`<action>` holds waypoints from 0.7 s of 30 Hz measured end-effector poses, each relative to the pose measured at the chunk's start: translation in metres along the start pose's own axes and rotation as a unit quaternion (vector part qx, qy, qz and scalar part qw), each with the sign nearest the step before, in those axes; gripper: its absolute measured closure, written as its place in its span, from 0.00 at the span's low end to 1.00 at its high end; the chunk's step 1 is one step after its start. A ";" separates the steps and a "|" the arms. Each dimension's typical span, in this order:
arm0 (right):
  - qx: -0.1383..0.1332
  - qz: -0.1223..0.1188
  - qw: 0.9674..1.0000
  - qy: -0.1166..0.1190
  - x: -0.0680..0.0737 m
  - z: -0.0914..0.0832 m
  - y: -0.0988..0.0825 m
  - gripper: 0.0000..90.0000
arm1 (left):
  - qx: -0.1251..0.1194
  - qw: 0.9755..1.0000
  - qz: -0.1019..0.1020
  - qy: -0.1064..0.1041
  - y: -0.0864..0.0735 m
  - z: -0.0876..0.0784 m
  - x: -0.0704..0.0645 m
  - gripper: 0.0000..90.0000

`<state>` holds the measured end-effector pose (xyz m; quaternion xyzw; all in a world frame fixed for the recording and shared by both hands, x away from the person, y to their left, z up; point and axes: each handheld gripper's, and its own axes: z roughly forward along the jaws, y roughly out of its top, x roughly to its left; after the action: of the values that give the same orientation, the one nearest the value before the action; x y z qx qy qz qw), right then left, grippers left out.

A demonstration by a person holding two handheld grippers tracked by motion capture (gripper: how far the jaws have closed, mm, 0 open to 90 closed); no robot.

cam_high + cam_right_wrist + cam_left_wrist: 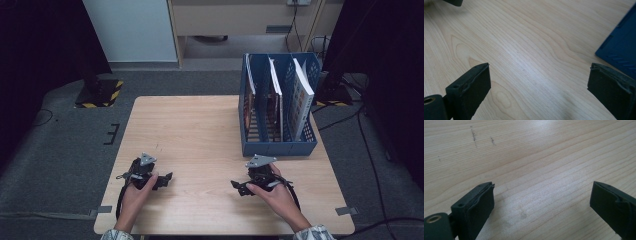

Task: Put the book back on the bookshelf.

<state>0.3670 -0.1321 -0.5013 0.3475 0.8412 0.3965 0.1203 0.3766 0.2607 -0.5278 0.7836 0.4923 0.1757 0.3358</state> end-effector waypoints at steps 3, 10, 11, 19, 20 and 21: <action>0.009 -0.003 1.000 0.009 0.002 0.005 0.001 0.06 | 0.002 1.000 0.001 0.000 0.000 0.000 0.000 0.05; 0.025 -0.012 0.999 0.021 0.013 0.024 0.004 0.06 | 0.001 1.000 0.000 0.000 0.000 0.000 0.001 0.05; 0.025 -0.014 0.999 0.023 0.013 0.026 0.005 0.06 | 0.001 1.000 0.000 0.000 0.000 0.000 0.001 0.05; 0.029 -0.003 0.999 0.025 0.012 0.038 0.007 0.07 | 0.002 1.000 -0.001 0.002 0.000 0.000 0.001 0.05; 0.031 -0.003 0.999 0.025 0.012 0.038 0.007 0.07 | 0.003 1.000 -0.002 0.003 -0.001 0.000 0.002 0.05; 0.030 0.001 0.999 0.022 0.012 0.039 0.007 0.07 | 0.003 1.000 -0.002 0.003 -0.001 0.000 0.002 0.05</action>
<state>0.3807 -0.0979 -0.5206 0.3429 0.8546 0.3792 0.0906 0.3771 0.2624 -0.5282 0.7831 0.4954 0.1761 0.3323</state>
